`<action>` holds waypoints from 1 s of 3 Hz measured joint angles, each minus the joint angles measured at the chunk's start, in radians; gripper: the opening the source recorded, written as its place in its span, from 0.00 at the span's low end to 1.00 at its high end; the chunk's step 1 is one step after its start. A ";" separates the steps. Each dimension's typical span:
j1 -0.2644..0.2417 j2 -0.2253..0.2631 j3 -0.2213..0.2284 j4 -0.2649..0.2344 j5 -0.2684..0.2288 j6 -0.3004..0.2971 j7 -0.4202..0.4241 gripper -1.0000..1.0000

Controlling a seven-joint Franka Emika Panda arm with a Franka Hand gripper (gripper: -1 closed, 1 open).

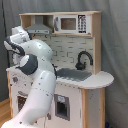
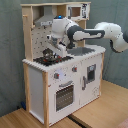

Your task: Play with the kitchen

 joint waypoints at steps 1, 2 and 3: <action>0.061 0.043 0.000 0.065 -0.041 0.023 -0.009 0.00; 0.109 0.086 0.000 0.137 -0.078 0.029 -0.034 0.00; 0.148 0.125 0.000 0.208 -0.104 0.035 -0.074 0.00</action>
